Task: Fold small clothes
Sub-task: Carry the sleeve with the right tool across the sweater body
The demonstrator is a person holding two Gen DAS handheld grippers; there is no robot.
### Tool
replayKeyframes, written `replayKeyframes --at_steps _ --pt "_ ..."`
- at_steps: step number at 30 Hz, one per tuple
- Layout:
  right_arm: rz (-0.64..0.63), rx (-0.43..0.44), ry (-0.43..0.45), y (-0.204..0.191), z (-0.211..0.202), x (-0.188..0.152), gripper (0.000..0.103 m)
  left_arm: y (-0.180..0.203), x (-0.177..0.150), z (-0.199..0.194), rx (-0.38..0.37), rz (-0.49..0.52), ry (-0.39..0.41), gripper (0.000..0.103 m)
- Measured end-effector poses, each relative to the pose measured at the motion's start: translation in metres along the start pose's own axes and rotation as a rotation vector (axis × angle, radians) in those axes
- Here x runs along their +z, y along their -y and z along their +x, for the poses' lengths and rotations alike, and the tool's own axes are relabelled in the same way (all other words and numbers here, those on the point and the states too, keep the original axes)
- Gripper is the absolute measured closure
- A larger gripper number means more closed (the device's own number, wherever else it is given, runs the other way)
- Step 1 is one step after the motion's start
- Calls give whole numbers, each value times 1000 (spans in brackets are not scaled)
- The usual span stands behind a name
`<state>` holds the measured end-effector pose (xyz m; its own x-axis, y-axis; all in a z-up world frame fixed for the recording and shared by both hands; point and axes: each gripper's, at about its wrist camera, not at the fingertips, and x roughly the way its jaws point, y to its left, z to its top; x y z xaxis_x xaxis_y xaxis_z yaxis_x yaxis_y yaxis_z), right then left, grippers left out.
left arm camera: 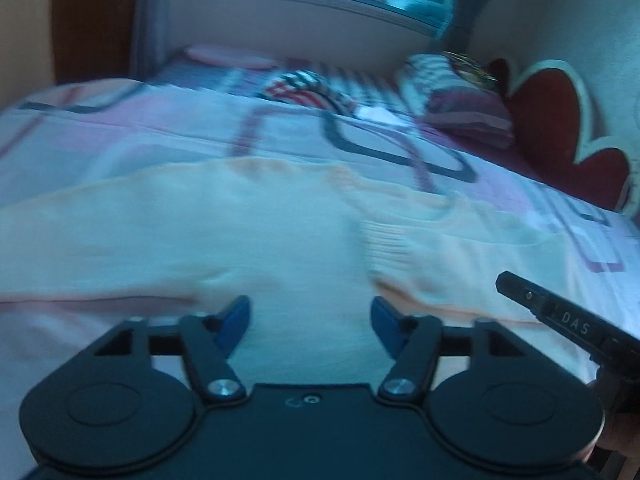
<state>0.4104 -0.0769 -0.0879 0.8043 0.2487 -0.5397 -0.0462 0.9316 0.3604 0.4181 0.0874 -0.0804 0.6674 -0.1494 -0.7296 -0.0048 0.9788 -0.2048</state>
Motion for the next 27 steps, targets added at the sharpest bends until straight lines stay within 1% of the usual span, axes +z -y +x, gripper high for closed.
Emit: replayKeyframes --at_steps 1,6,8,11,12,13,15,17,19,22,25,27 --pt "23 -27 7 12 -5 3 68 7 2 9 -21 0 -17 64" --pt "128 -184 61 72 -38 11 68 27 7 41 -105 -55 -39 64" --pt "188 -238 74 95 -50 13 68 33 10 53 -108 -62 -56 65" --pt "282 -288 82 127 -64 13 68 38 12 70 -114 -84 -84 81" --pt "308 -298 82 135 -67 13 68 39 13 73 -106 -78 -84 93" --pt "330 -303 80 142 -71 13 68 39 14 75 -105 -77 -80 99" --pt "355 -288 72 149 -75 13 68 35 17 69 -112 -95 -60 100" --pt "349 -250 57 148 -74 12 68 33 19 58 -107 -79 -19 100" --pt "316 -222 49 139 -73 10 68 26 23 46 -84 -62 21 100" --pt "275 -171 14 125 -65 4 68 9 29 33 -56 -54 53 100" --pt "217 -145 -30 109 -53 -1 68 -8 31 27 -24 -52 56 100" --pt "181 -144 -50 100 -46 -4 68 -17 31 26 -10 -57 56 100"
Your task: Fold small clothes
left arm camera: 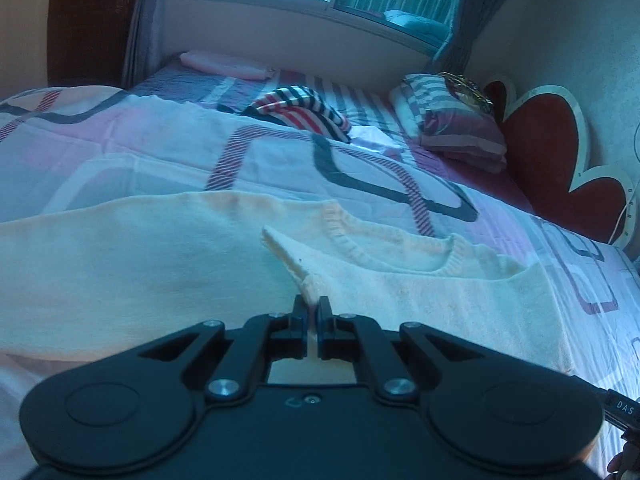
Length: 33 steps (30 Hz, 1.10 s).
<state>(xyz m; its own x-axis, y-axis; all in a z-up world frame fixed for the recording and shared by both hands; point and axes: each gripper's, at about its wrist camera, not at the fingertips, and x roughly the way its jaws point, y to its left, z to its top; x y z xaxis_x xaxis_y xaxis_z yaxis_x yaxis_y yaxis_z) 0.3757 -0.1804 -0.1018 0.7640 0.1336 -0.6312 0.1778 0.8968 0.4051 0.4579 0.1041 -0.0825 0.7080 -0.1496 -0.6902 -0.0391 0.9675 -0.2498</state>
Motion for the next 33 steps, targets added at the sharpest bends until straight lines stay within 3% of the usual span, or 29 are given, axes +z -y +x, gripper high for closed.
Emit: replayKeyframes --at_steps 10,12,19,21,22,23,24,25,27,31,33 --pt "-172 -53 -18 -22 27 4 69 -26 -7 1 23 -32 -16 100" --pt "-165 -70 -1 -19 25 7 95 -26 -7 2 24 -24 -22 100" --pt "-136 -109 -25 -8 25 7 98 -26 -15 14 40 -2 -56 99" --pt "-127 -119 -2 -5 16 9 98 -27 -18 17 49 16 -71 91" --pt "-122 -120 35 -3 6 10 98 -27 -18 13 70 30 -57 76" --pt "-118 -112 72 -2 -3 11 98 -27 -18 5 104 46 -25 67" --pt "-111 -90 109 -2 -13 13 98 -25 -19 -3 150 69 21 42" --pt "-108 -65 126 -4 -17 16 98 -21 -20 -12 199 96 79 26" --pt "-133 -19 116 -16 -11 21 98 -12 -17 -19 185 141 137 26" --pt "-200 93 37 -53 22 20 98 24 -10 4 100 214 98 25" --pt "-267 140 -12 -70 37 11 98 36 -12 20 108 240 61 25"
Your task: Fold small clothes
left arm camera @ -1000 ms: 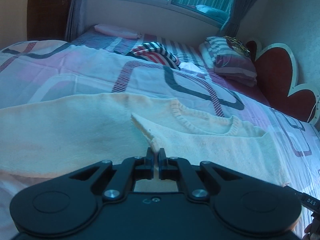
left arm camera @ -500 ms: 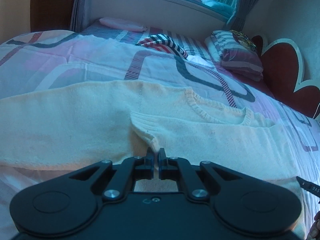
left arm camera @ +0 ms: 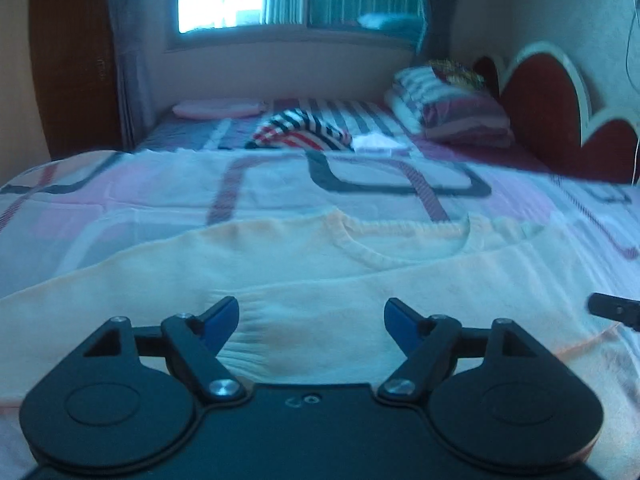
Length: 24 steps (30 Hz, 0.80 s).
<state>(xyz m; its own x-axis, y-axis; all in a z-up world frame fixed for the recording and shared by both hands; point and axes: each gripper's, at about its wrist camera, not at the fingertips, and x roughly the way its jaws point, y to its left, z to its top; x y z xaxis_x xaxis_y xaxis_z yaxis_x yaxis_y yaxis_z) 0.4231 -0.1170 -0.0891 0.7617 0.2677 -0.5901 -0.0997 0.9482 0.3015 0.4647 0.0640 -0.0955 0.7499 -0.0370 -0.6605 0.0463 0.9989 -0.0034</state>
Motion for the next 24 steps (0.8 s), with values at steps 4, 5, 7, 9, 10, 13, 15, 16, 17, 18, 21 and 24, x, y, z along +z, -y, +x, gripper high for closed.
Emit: replayKeyframes --at_steps 4,5,7,9,10,13,15,16,17,18,21,24 --pt "-86 23 -35 -4 14 -10 98 -2 -8 12 15 4 -18 25" --pt "-69 -24 -31 7 14 -11 98 -8 -11 13 22 -4 -20 25" --pt "19 -133 0 38 8 -11 99 -21 -16 18 41 -19 -38 24" --pt "106 -168 3 59 3 -7 103 -34 -21 21 25 -49 -39 22" --pt "102 -159 -3 60 4 -5 103 -37 -22 20 15 -54 -30 22" --pt "56 -165 51 49 1 8 103 -33 -14 12 26 -57 4 24" --pt "54 -109 55 40 11 19 103 -26 -5 8 -13 -69 45 24" --pt "35 -90 36 34 21 23 103 -21 -1 10 -27 -59 47 24" --pt "16 -71 8 27 33 27 103 -12 4 15 -34 -37 41 24" --pt "2 -36 -21 21 45 30 103 -7 6 20 -40 -20 29 24" --pt "-82 31 -61 6 69 32 103 3 7 37 -50 13 -15 24" --pt "-114 -63 -43 19 81 41 103 -5 3 46 -20 22 -38 23"
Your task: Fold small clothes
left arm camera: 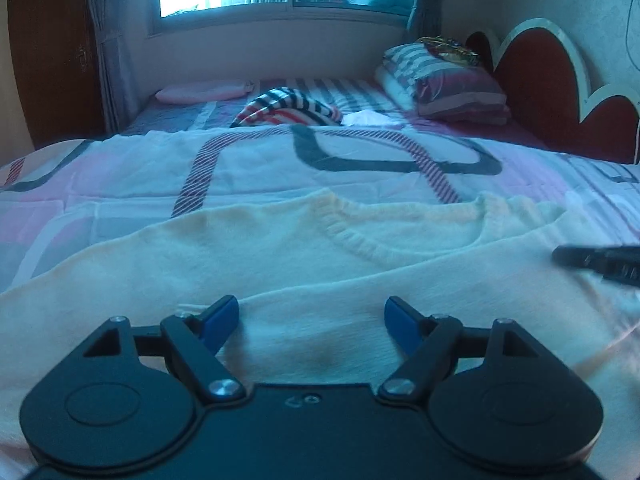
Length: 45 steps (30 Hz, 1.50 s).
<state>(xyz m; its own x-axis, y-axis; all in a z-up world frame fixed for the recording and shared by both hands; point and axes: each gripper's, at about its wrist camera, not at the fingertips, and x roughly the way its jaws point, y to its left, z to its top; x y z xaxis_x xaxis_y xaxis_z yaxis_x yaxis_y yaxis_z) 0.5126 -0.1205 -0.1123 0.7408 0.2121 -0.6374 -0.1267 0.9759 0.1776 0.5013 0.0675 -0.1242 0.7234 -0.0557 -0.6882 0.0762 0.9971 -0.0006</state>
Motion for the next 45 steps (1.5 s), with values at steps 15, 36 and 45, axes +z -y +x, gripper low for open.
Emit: replayKeyframes --at_steps 15,36,45 --pt "221 -52 -23 59 -32 9 103 -7 -3 -29 -19 -4 38 24" --pt "150 -118 18 14 -112 -44 44 -51 -45 -79 101 -131 8 22" --pt "199 -47 9 -5 -115 -55 52 -241 -114 -160 398 -604 63 43"
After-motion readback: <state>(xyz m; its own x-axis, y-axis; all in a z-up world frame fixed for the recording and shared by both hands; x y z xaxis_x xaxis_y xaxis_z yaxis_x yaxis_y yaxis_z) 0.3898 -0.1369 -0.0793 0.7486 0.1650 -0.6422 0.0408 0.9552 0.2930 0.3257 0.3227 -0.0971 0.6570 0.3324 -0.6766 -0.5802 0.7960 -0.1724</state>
